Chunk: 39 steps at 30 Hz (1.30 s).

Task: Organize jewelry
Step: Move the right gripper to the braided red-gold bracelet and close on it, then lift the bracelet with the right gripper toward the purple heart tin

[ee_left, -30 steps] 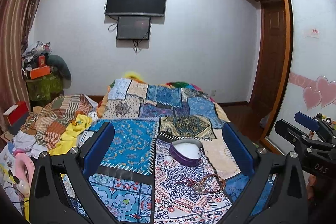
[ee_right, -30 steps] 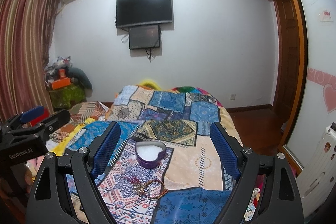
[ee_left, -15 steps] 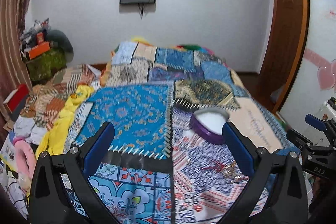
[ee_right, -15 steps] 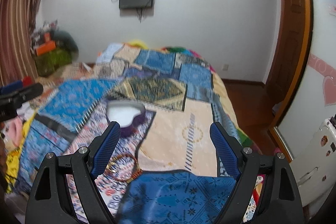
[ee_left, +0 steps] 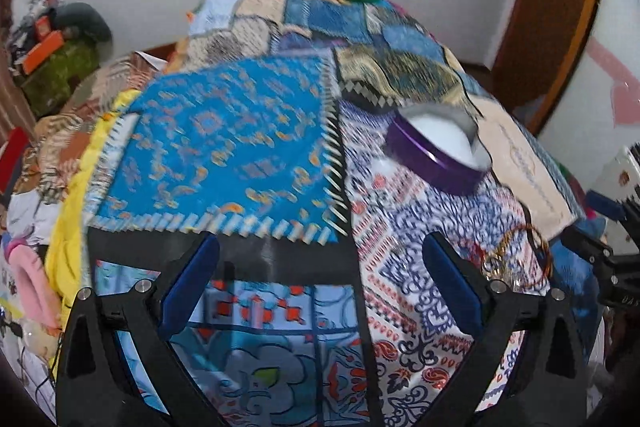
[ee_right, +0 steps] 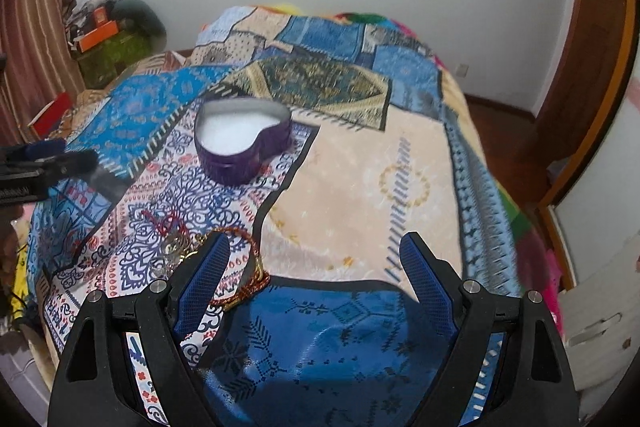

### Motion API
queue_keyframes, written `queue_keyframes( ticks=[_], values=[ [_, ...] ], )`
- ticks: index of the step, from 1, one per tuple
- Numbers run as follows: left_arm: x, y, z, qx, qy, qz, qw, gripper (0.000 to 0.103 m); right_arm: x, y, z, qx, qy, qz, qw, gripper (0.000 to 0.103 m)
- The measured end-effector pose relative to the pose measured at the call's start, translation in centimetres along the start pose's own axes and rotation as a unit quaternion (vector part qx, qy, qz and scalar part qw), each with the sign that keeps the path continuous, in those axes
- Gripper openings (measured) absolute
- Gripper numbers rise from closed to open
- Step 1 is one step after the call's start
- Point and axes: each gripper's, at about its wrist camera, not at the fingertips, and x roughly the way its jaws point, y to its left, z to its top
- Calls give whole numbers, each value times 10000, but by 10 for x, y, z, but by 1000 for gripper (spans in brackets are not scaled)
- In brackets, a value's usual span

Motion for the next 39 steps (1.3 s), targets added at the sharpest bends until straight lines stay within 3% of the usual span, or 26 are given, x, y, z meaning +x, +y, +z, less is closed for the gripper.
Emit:
queue_keyframes(
  ticks=[5, 12, 19, 23, 26, 29, 31, 36, 39],
  values=[
    [13, -17, -3, 422, 231, -96, 9988, 95, 8, 6, -2, -87, 150, 390, 9991, 82],
    [29, -27, -1, 514, 506, -273, 9970, 83, 23, 14, -2, -246, 453, 676, 9964, 50],
    [36, -32, 0, 604, 590, -395, 9956, 72, 29, 18, -8, -350, 662, 840, 9936, 37],
    [39, -38, -2, 741, 631, -505, 9940, 62, 30, 21, -12, -469, 692, 836, 9930, 36],
    [44, -41, -1, 774, 617, -545, 9936, 47, 29, 21, -13, -442, 722, 934, 9920, 24],
    [48, -37, 2, 675, 618, -564, 9942, 42, 29, 21, -15, -462, 722, 986, 9914, 13],
    [51, -35, 3, 615, 615, -570, 9946, 37, 29, 22, -15, -457, 704, 989, 9915, 12],
    [54, -34, 3, 574, 647, -591, 9945, 10, 30, 22, -14, -405, 660, 936, 9926, 7],
    [52, -31, 4, 482, 653, -688, 9943, 9, 29, 21, -12, -347, 604, 892, 9936, 7]
  ],
)
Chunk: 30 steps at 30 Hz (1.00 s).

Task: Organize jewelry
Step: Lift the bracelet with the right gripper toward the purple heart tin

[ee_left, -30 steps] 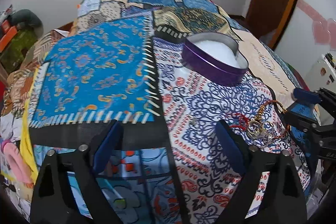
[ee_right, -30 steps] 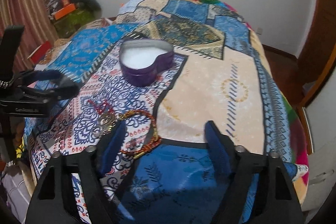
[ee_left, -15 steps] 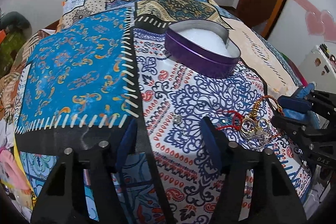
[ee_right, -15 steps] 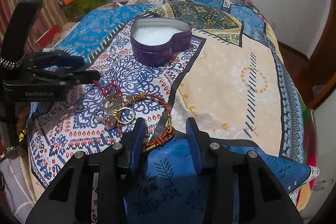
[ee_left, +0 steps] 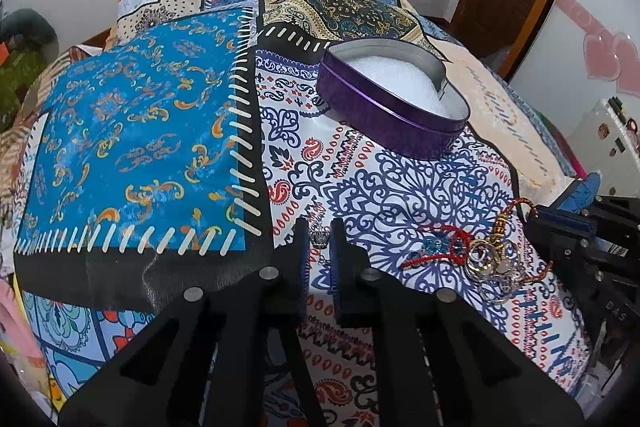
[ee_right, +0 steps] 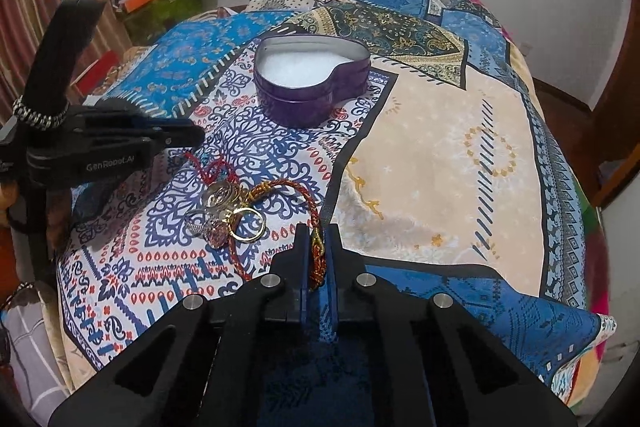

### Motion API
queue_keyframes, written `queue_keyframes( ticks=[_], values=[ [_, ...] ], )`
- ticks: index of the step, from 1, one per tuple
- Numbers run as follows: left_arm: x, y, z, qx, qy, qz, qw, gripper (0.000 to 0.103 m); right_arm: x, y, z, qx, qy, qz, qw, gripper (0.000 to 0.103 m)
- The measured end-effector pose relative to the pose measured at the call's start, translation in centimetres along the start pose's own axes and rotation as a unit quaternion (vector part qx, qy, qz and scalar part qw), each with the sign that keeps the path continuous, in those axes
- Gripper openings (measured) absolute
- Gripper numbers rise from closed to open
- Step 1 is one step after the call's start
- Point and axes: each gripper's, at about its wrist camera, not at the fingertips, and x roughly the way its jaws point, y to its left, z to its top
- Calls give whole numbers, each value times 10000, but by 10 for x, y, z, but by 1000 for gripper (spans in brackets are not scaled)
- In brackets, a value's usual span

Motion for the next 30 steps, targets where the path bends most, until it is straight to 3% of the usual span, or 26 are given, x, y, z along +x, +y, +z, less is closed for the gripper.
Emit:
queue_keyframes(
  ticks=[14, 30],
  values=[
    [-46, 4, 4, -81, -540, 92, 9985, 9, -29, -1, 19, 203, -557, -170, 9981, 6],
    [-83, -13, 22, 72, -1147, -92, 9933, 9, -49, 6, 46, 162, -1166, -313, 9925, 6]
  ],
)
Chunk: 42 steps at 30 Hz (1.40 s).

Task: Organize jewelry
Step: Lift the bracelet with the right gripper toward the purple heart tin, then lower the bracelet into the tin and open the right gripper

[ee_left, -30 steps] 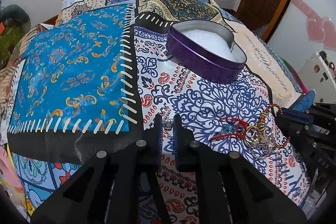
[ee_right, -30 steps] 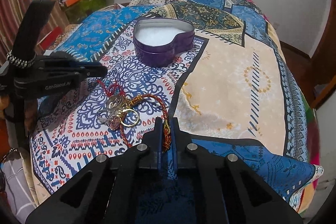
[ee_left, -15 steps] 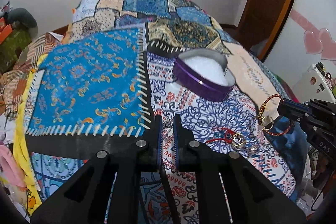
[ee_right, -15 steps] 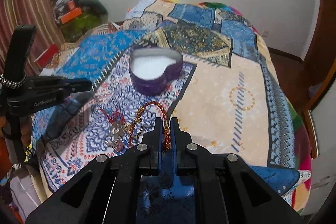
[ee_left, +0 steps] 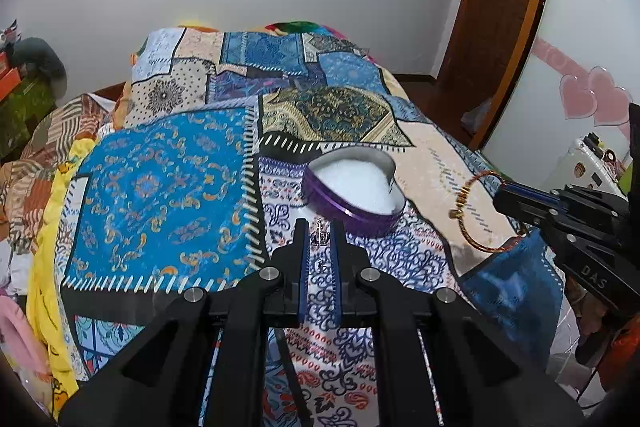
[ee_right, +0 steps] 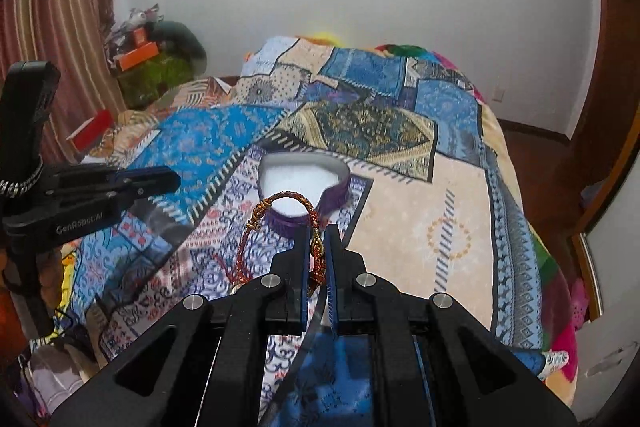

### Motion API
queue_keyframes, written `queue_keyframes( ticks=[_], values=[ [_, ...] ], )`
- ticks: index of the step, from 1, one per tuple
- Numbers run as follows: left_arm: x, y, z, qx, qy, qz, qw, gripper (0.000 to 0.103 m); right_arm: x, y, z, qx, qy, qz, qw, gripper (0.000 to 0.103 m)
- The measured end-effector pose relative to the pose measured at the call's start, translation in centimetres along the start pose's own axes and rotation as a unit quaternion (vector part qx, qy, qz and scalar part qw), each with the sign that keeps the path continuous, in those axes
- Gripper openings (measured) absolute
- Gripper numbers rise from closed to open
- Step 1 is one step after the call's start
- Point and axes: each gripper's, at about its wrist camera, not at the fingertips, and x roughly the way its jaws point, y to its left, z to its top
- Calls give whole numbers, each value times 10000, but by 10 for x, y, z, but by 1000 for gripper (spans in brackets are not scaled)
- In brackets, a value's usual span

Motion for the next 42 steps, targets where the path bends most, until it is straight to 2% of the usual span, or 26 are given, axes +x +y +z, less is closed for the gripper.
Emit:
queue_keyframes(
  ticks=[11, 18, 28, 42],
  values=[
    [11, -6, 20, 69, -143, -29, 9999, 9, 15, -10, 24, 83, -248, -8, 9997, 6],
    [23, -10, 36, 116, -226, -68, 9997, 9, 31, -13, 36, 83, -245, 48, 9997, 6],
    [49, -13, 49, 160, -131, -137, 9997, 9, 64, -15, 41, 63, 27, 126, 9999, 6],
    [92, -7, 46, 74, 218, -154, 9996, 9, 101, -23, 40, 202, 555, 314, 9978, 6]
  ],
)
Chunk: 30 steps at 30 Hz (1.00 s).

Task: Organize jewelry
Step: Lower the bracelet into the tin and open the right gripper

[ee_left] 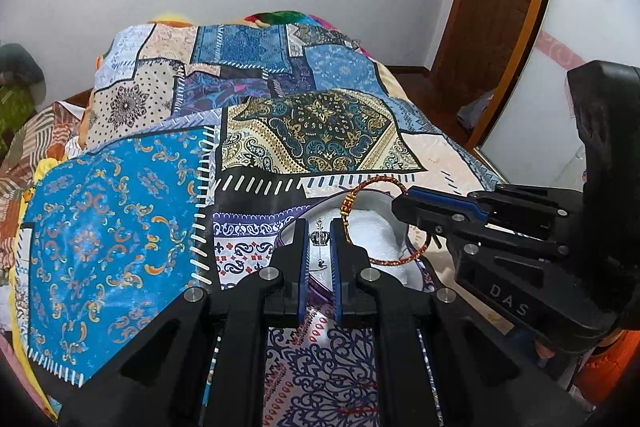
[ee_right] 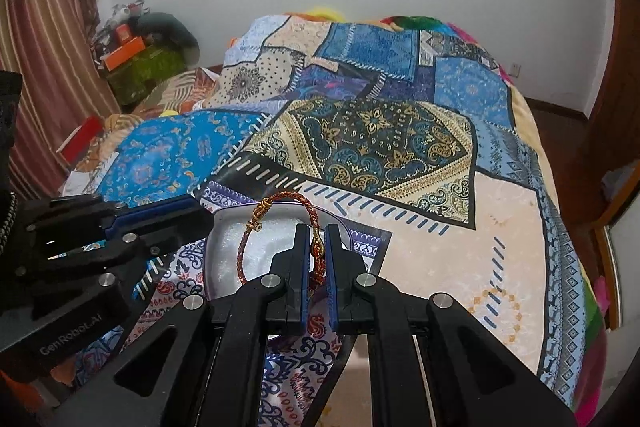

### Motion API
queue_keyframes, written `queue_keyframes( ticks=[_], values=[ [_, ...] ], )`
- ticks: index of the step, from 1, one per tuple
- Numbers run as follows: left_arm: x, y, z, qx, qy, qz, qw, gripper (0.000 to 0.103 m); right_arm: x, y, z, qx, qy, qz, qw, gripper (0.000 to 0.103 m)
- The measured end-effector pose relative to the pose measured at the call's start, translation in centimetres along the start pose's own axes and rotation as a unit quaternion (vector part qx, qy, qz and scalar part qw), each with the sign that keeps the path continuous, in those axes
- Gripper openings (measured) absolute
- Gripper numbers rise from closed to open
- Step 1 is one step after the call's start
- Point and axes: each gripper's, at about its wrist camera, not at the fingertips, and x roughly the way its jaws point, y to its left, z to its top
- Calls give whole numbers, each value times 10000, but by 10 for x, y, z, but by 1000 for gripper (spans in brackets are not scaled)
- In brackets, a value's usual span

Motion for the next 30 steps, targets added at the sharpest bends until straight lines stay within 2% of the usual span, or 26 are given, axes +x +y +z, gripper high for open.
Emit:
queue_keyframes(
  ticks=[17, 22, 26, 28, 30],
  values=[
    [11, 1, -2, 3, 59, -35, 10000, 9, 16, 3, -2, -154, 436, 61, 9989, 7],
    [5, 2, -1, -27, 40, -19, 10000, 9, 10, 7, -2, -248, 407, -64, 9988, 8],
    [-4, 3, 0, -60, -22, 12, 10000, 10, 0, 11, 0, -323, 303, -126, 9989, 15],
    [-10, 3, 0, -74, -56, 31, 10000, 13, -5, 12, 1, -340, 236, -154, 9990, 22],
    [-17, 3, 1, -83, -126, 66, 9999, 25, -11, 14, 2, -363, 156, -185, 9990, 29]
  ],
)
